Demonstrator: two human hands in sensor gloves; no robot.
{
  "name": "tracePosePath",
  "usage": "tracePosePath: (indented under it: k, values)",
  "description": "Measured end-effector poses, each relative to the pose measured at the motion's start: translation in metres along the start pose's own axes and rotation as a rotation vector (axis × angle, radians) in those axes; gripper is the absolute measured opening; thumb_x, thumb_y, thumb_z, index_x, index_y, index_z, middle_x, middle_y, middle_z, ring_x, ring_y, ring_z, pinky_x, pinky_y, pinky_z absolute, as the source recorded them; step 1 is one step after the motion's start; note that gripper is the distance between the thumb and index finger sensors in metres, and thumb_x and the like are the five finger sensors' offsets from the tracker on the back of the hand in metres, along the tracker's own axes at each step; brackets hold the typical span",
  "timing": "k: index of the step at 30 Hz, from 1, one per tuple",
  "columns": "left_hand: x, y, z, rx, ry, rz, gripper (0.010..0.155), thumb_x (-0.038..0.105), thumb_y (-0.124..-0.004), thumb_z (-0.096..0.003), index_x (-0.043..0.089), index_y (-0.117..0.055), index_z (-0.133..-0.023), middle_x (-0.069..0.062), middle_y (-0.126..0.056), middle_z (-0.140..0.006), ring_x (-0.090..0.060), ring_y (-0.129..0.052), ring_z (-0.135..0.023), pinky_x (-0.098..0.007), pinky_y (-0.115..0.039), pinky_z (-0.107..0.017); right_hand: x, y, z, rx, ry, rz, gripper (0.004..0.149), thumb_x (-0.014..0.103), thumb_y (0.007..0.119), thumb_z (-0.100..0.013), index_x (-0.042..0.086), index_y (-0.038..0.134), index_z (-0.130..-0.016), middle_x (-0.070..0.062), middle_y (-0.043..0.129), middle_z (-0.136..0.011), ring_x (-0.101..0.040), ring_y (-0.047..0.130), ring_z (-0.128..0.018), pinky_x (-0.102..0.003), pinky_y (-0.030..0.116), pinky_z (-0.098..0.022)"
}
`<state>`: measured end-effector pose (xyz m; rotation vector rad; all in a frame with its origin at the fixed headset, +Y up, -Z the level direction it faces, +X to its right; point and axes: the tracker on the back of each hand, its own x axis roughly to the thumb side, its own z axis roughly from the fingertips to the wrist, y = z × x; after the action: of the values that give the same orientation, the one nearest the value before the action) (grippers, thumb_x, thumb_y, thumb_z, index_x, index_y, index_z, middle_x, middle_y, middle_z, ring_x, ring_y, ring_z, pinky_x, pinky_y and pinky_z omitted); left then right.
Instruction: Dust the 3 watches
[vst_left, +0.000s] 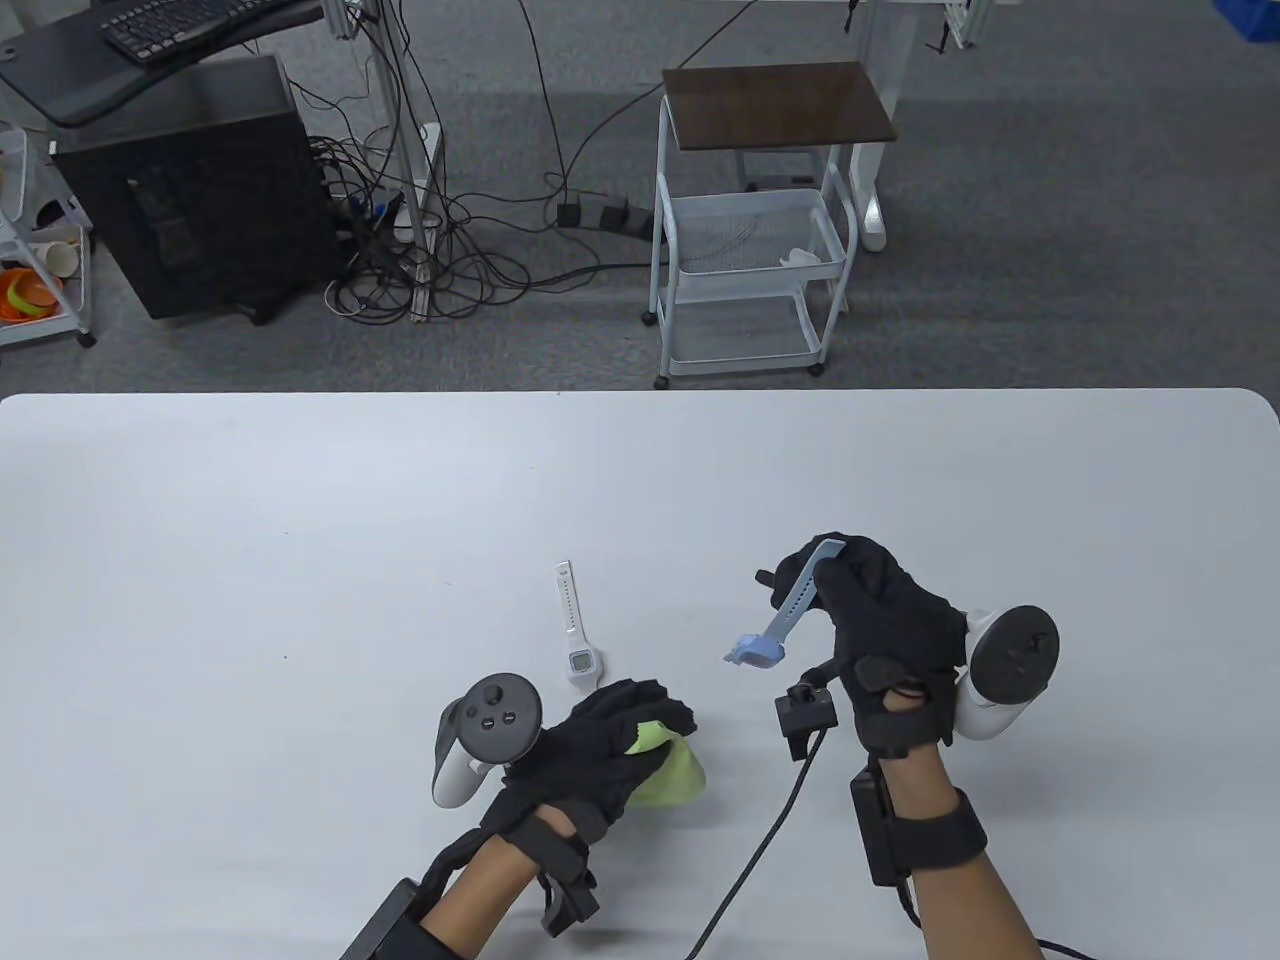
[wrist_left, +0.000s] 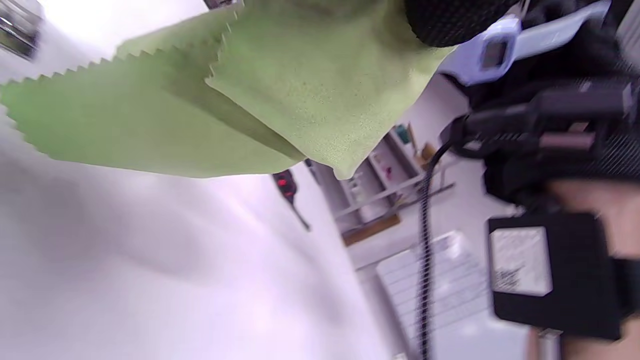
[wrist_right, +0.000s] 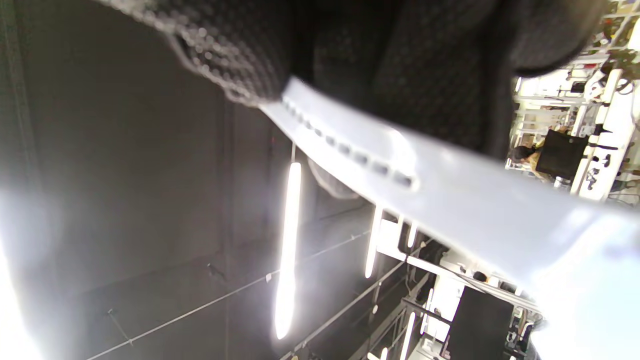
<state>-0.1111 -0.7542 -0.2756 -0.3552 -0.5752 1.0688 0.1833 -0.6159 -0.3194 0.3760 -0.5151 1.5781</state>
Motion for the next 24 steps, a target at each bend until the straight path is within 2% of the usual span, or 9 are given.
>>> tracePosePath:
  k: [3,7,14,20,22,24]
  values:
    - [-0.003,-0.004,-0.002,-0.059,0.067,-0.113,0.055,0.053,-0.061,-0.0575,0.036,-0.057,-0.109,-0.009,-0.033,-0.12,-0.047,-0.022,-0.11,-0.075,-0.012,-0.066,-0.004,0.006,-0.001,0.02,0.007,-0.012,0.037,0.038,0.079,-0.039,0.016,0.088,-0.068,-0.01,0.107,-0.05,-0.026,0.109,-0.03,-0.058,0.074,-0.046]
    - [-0.011,-0.009,-0.005,-0.108,0.13,-0.137,0.057,0.054,-0.06,-0.0576,0.036,-0.052,-0.111,-0.009,-0.025,-0.12,-0.048,-0.009,-0.109,-0.074,-0.004,-0.063,-0.002,0.013,-0.001,0.061,0.007,-0.016,0.037,0.038,0.079,-0.039,0.016,0.088,-0.068,-0.01,0.107,-0.05,-0.026,0.109,-0.03,-0.058,0.074,-0.046]
    - [-0.026,-0.016,-0.009,-0.214,0.277,-0.355,0.06,0.056,-0.055,-0.0575,0.039,-0.041,-0.114,-0.002,-0.01,-0.121,-0.041,0.009,-0.107,-0.071,0.007,-0.059,0.002,0.02,0.0,0.091,-0.009,-0.023,0.037,0.038,0.079,-0.039,0.016,0.088,-0.068,-0.01,0.107,-0.05,-0.025,0.109,-0.03,-0.058,0.074,-0.046]
    - [-0.034,-0.024,-0.015,-0.288,0.351,-0.486,0.062,0.058,-0.054,-0.0574,0.04,-0.036,-0.114,0.002,-0.003,-0.12,-0.036,0.017,-0.105,-0.069,0.011,-0.058,0.002,0.024,0.0,0.118,-0.01,-0.019,0.037,0.039,0.079,-0.04,0.017,0.088,-0.068,-0.01,0.107,-0.05,-0.025,0.109,-0.031,-0.058,0.074,-0.046]
    - [-0.037,-0.028,-0.017,-0.322,0.386,-0.527,0.065,0.059,-0.052,-0.0575,0.04,-0.029,-0.115,0.003,0.002,-0.119,-0.034,0.02,-0.104,-0.068,0.012,-0.058,0.001,0.025,0.0,0.121,-0.009,-0.02,0.037,0.039,0.079,-0.04,0.017,0.088,-0.068,-0.01,0.107,-0.05,-0.025,0.109,-0.031,-0.058,0.073,-0.046]
    - [-0.038,-0.031,-0.018,-0.328,0.393,-0.54,0.065,0.059,-0.052,-0.0574,0.04,-0.028,-0.114,0.004,-0.001,-0.119,-0.033,0.021,-0.104,-0.068,0.013,-0.058,0.001,0.026,0.001,0.128,-0.005,-0.018,0.037,0.039,0.079,-0.04,0.017,0.088,-0.068,-0.01,0.107,-0.05,-0.026,0.109,-0.031,-0.058,0.073,-0.046]
